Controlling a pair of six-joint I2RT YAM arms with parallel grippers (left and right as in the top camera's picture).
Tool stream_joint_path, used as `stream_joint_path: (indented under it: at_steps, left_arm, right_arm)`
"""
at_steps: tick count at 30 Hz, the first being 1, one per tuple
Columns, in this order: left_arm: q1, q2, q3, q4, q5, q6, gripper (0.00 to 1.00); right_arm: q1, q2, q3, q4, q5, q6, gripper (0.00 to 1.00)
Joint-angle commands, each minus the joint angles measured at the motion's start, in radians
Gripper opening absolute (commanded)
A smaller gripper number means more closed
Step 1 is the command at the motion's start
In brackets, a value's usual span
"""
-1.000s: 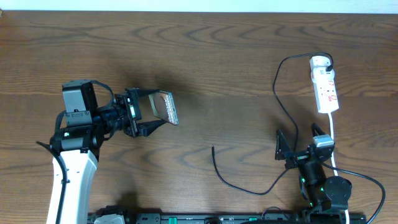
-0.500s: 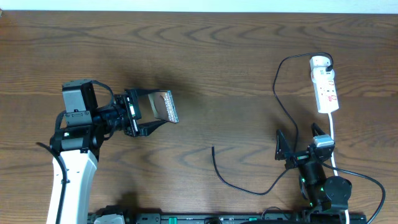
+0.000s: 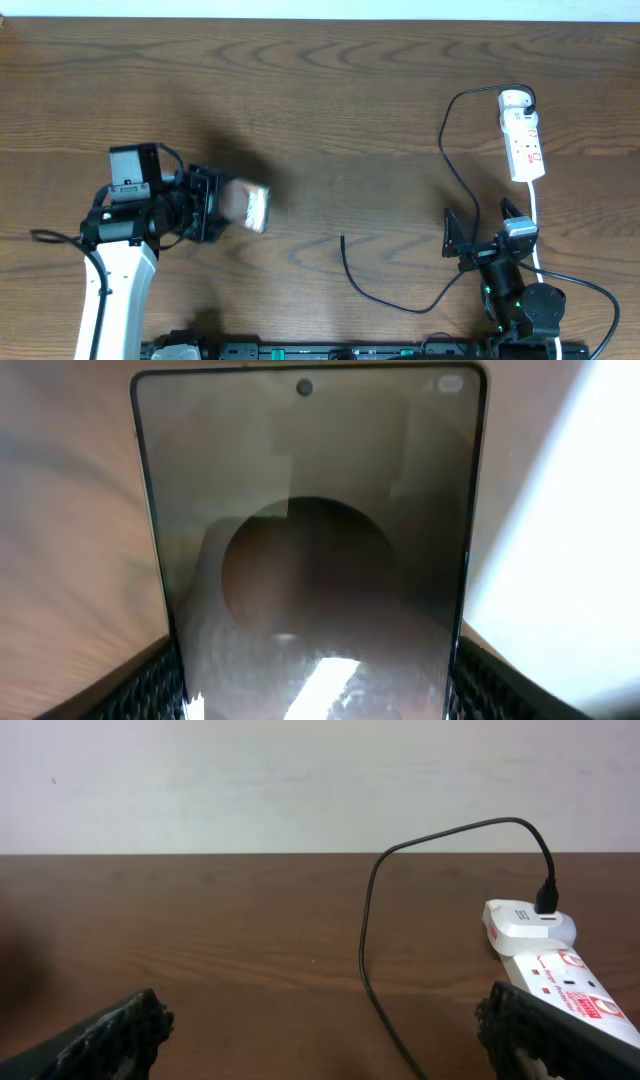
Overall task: Plug charger to phone and switch on socket
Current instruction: 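Lift the phone with the left gripper and turn it upright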
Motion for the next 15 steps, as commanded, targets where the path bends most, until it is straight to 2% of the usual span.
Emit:
stream_joint_path:
  at_steps: [1, 6, 15]
  left_arm:
    - [0.004, -0.011, 0.035, -0.061, -0.262, 0.082, 0.07]
    - [0.004, -0.011, 0.035, -0.128, -0.370, 0.098, 0.07]
    - [0.004, -0.011, 0.034, -0.171, -0.443, 0.104, 0.07]
  right_arm:
    - [0.009, 0.001, -0.001, -0.005, 0.004, 0.008, 0.99]
    - [0.009, 0.001, -0.001, -0.005, 0.004, 0.008, 0.99]
    - [0.009, 0.001, -0.001, -0.005, 0.017, 0.004, 0.99]
